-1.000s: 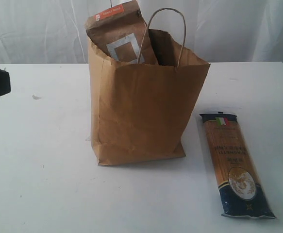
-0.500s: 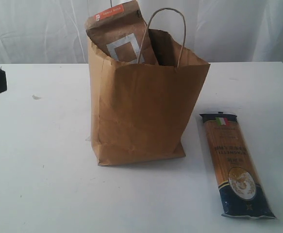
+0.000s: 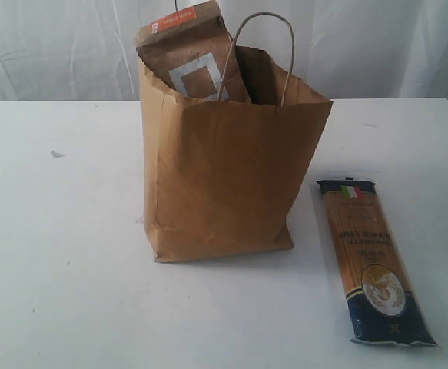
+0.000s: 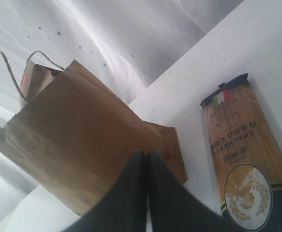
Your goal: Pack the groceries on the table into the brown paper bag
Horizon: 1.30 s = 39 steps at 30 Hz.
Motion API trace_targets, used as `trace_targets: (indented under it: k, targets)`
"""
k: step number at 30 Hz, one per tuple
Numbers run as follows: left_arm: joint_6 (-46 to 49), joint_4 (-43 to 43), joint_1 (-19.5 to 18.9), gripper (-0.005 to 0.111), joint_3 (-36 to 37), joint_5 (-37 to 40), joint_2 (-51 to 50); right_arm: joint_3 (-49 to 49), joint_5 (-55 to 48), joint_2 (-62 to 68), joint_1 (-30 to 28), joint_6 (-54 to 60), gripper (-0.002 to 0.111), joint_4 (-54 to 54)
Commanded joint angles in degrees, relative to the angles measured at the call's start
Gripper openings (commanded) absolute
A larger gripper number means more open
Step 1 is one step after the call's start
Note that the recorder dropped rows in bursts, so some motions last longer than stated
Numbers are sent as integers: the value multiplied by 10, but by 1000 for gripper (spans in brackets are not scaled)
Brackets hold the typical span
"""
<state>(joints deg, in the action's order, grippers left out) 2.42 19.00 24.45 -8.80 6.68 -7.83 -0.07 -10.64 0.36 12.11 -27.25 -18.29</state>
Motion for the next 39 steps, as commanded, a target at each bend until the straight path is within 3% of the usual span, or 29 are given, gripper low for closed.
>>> trace_targets:
  k: [1, 9, 22, 28, 39]
  targets:
    - [-58, -25, -19, 0, 88, -22, 72, 1, 4, -4, -2, 5, 0, 1]
    - [-80, -74, -32, 0, 88, 41, 78, 1, 4, -4, -2, 5, 0, 1]
    - [-80, -74, -32, 0, 88, 43, 78, 1, 5, -4, -2, 5, 0, 1]
    - [-80, -74, -32, 0, 88, 43, 78, 1, 156, -4, -2, 3, 0, 1]
    - [-80, -74, -32, 0, 88, 45, 78, -8, 156, -4, -2, -6, 0, 18]
